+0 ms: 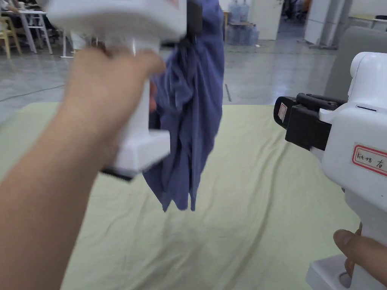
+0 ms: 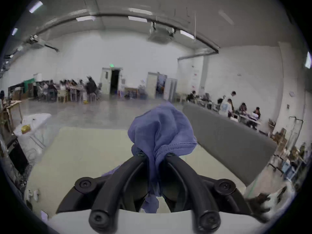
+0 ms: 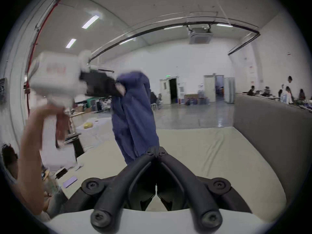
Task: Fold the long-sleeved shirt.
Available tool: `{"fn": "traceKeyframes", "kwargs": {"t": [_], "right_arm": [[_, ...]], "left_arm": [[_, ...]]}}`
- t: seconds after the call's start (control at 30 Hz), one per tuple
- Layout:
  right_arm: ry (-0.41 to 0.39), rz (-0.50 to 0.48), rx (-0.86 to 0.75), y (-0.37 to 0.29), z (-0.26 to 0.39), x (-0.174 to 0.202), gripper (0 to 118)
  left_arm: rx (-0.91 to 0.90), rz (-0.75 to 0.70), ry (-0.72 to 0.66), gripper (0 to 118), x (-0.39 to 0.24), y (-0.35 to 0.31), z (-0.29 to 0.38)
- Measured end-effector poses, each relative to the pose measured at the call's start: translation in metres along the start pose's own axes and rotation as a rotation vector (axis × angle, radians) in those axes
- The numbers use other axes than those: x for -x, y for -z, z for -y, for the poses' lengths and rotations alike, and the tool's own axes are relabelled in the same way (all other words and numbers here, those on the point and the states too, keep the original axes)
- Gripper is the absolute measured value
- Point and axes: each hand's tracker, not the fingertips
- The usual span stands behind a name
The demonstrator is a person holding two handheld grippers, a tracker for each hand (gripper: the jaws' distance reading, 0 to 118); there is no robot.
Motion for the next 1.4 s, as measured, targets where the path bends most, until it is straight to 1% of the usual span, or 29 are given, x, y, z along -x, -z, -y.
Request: {"fn": "traceKeyframes", "kwargs": {"t": [0.1,0.23,0.3,0.33,0.37,0.4,0.43,0.47,0.5,0.6,0.63,0.67,0.7,0.73,0.77,0.8,0.83,0.87,0.9,0.93,0.97,1.07,1.13,1.2,1.23,1.27,1.3,1.33,1.4], "right_arm": [[0.004,0.06,0.032,0.002,0.015,-0.025,2],[0.04,0.098,0.099,0.012,0.044,-0.055,2],[0.051,0.115,0.139,0.018,0.059,-0.066,2],[0.049,0.12,0.163,0.022,0.068,-0.071,2],[0.047,0.126,0.181,0.025,0.075,-0.075,2],[0.046,0.129,0.195,0.028,0.081,-0.078,2],[0.049,0.128,0.204,0.031,0.087,-0.081,2],[0.057,0.124,0.209,0.032,0.091,-0.084,2],[0.07,0.115,0.207,0.033,0.095,-0.086,2],[0.114,0.088,0.185,0.033,0.103,-0.086,2],[0.121,0.076,0.183,0.033,0.108,-0.085,2],[0.121,0.07,0.189,0.034,0.113,-0.083,2],[0.122,0.068,0.201,0.036,0.121,-0.08,2],[0.125,0.066,0.223,0.037,0.131,-0.076,2],[0.127,0.056,0.256,0.038,0.142,-0.072,2],[0.128,0.049,0.298,0.04,0.155,-0.068,2],[0.13,0.047,0.338,0.042,0.168,-0.064,2],[0.131,0.035,0.377,0.044,0.181,-0.061,2],[0.133,0.024,0.417,0.047,0.193,-0.058,2],[0.142,0.018,0.458,0.051,0.202,-0.056,2],[0.154,0.013,0.485,0.054,0.209,-0.055,2],[0.185,0.002,0.514,0.06,0.222,-0.051,2],[0.177,-0.01,0.536,0.063,0.23,-0.046,2],[0.156,-0.004,0.556,0.067,0.24,-0.042,2],[0.152,0.01,0.571,0.071,0.247,-0.041,2],[0.16,0.016,0.592,0.075,0.253,-0.042,2],[0.176,0.024,0.614,0.08,0.259,-0.044,2],[0.197,0.04,0.633,0.085,0.264,-0.046,2],[0.213,0.039,0.653,0.091,0.271,-0.05,2]], "left_arm": [[0.197,0.003,0.001,9,-0.02,0.076,0.094],[0.519,0.004,-0.045,9,-0.034,0.169,0.254],[0.663,0.029,-0.159,10,-0.03,0.197,0.323],[0.731,0.036,-0.224,20,-0.027,0.205,0.35],[0.776,0.029,-0.254,75,-0.025,0.206,0.368],[0.789,0.021,-0.249,117,-0.023,0.207,0.376],[0.783,0.051,-0.241,118,-0.021,0.205,0.376],[0.677,0.134,-0.25,116,-0.019,0.197,0.36],[0.611,0.098,-0.241,117,-0.013,0.178,0.339],[0.35,0.086,-0.283,118,0.016,0.127,0.29],[0.303,0.065,-0.298,118,0.029,0.109,0.277],[0.3,0.064,-0.286,114,0.037,0.093,0.272],[0.323,0.04,-0.25,92,0.044,0.079,0.273],[0.341,-0.046,-0.179,28,0.049,0.065,0.28],[0.353,-0.134,-0.125,0,0.049,0.059,0.29],[0.383,-0.232,-0.093,0,0.052,0.054,0.306],[0.441,-0.237,-0.126,0,0.056,0.039,0.318],[0.516,-0.155,-0.191,0,0.063,0.035,0.331],[0.588,-0.067,-0.29,0,0.065,0.045,0.353],[0.632,-0.054,-0.362,0,0.067,0.044,0.366],[0.65,-0.057,-0.384,0,0.065,0.045,0.371],[0.625,-0.085,-0.276,0,0.063,0.073,0.365],[0.575,-0.04,-0.307,0,0.068,0.097,0.349],[0.556,-0.028,-0.328,0,0.067,0.136,0.332],[0.563,-0.02,-0.342,14,0.068,0.158,0.327],[0.571,-0.03,-0.362,93,0.067,0.18,0.323],[0.623,-0.045,-0.37,118,0.063,0.207,0.323],[0.525,-0.044,-0.368,118,0.062,0.224,0.326],[0.583,-0.036,-0.404,118,0.053,0.27,0.33]]}}
